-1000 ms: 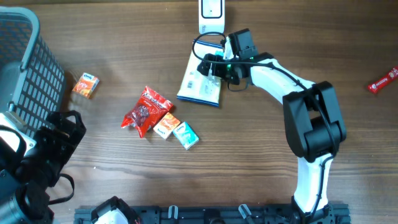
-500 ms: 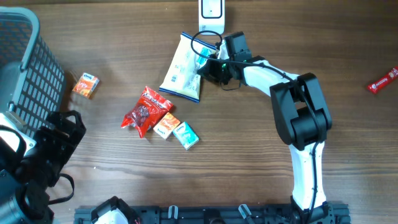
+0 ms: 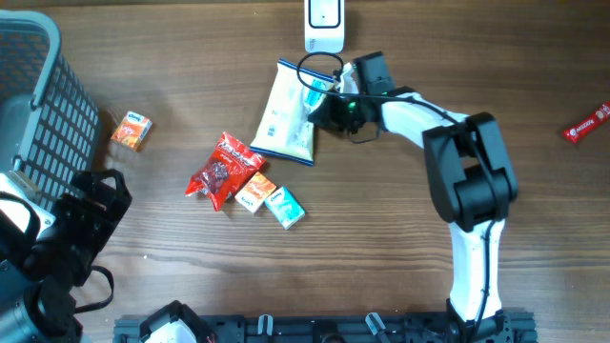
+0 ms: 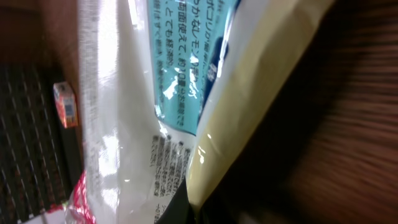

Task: Scan the item barcode
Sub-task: 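Lift the white-blue bag and raise it toward the scanner, then lower the white-blue bag and turn it in front of the scanner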

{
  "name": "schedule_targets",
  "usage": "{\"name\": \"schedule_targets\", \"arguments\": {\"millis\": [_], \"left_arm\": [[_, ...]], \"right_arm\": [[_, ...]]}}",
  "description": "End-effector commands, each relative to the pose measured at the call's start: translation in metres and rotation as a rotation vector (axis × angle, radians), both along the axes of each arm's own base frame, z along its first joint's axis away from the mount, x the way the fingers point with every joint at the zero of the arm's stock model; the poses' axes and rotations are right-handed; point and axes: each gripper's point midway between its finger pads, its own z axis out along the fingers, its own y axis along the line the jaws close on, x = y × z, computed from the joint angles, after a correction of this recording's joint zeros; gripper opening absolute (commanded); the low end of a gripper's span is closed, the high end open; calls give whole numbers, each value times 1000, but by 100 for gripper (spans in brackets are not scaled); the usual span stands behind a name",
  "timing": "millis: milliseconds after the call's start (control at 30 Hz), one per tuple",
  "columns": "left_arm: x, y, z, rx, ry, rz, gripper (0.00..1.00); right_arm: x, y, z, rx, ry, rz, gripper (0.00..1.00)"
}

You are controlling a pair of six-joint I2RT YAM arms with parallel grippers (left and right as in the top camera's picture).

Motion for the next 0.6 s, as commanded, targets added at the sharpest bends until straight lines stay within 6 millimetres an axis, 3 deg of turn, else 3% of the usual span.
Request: {"name": "schedule_targets", "arguments": {"millis": [0, 167, 267, 433, 500, 567], "left_arm": [[0, 2, 2, 3, -6, 17, 100], [0, 2, 2, 3, -6, 17, 100], [0, 2, 2, 3, -6, 17, 100], [0, 2, 2, 3, -6, 17, 100], [0, 2, 2, 3, -6, 17, 100], [0, 2, 2, 3, -6, 17, 100]], "right_arm": [[5, -10, 61, 96, -172, 98, 4], [7, -28, 107, 264, -211, 133, 4], [7, -39, 123, 353, -230, 162, 4], [7, -55, 136, 428, -260, 187, 4], [6, -59, 135, 422, -273, 189, 4], [7, -63, 121, 350, -282, 177, 4]]}}
